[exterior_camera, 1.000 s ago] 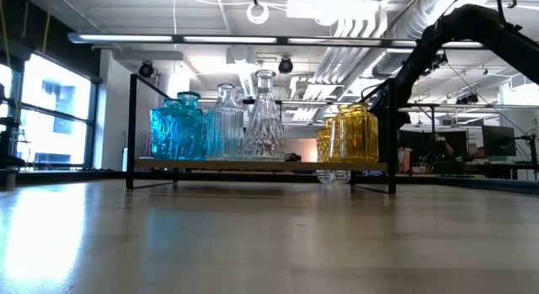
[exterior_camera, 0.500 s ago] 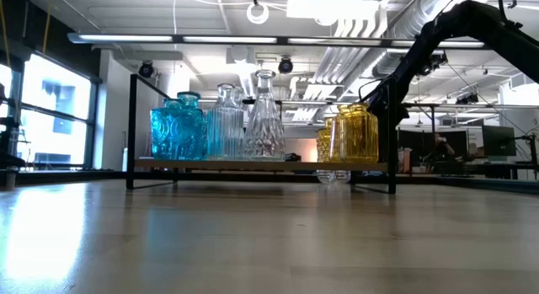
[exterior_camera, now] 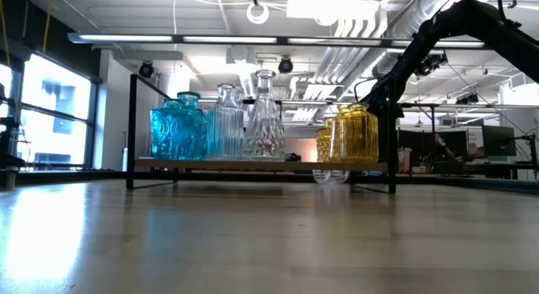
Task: Sort vases onto shelf
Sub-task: Put the transparent vase on the shelf aligned with the other transparent vase
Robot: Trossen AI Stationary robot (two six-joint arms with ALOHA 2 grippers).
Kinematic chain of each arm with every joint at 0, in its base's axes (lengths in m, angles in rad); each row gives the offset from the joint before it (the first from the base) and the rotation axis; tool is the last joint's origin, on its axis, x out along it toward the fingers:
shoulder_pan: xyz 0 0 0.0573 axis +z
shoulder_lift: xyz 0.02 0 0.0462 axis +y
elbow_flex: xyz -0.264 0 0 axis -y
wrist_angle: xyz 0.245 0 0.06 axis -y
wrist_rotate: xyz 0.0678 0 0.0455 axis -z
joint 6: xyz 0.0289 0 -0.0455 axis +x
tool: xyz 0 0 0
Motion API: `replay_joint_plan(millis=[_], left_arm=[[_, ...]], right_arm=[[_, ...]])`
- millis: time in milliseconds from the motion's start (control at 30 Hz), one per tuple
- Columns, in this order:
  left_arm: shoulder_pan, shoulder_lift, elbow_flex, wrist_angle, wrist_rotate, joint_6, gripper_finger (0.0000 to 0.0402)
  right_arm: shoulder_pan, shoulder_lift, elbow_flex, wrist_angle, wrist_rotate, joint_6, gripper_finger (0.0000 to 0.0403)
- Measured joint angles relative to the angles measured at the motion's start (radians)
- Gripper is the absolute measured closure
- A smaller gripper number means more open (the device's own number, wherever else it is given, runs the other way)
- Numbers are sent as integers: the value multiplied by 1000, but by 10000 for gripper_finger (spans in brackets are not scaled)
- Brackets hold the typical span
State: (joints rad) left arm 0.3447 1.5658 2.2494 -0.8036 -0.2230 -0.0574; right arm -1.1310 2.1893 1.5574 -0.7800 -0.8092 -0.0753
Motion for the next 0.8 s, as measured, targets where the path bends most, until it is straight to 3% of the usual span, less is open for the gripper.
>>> replay_joint_plan(millis=[133, 800], left_arm=[[0, 0, 0, -1, 3, -1, 401], [-2, 0, 0, -7, 6, 2, 401]], right_arm=[[2, 0, -1, 46, -10, 67, 194], [31, -1, 0, 32, 2, 102, 194]])
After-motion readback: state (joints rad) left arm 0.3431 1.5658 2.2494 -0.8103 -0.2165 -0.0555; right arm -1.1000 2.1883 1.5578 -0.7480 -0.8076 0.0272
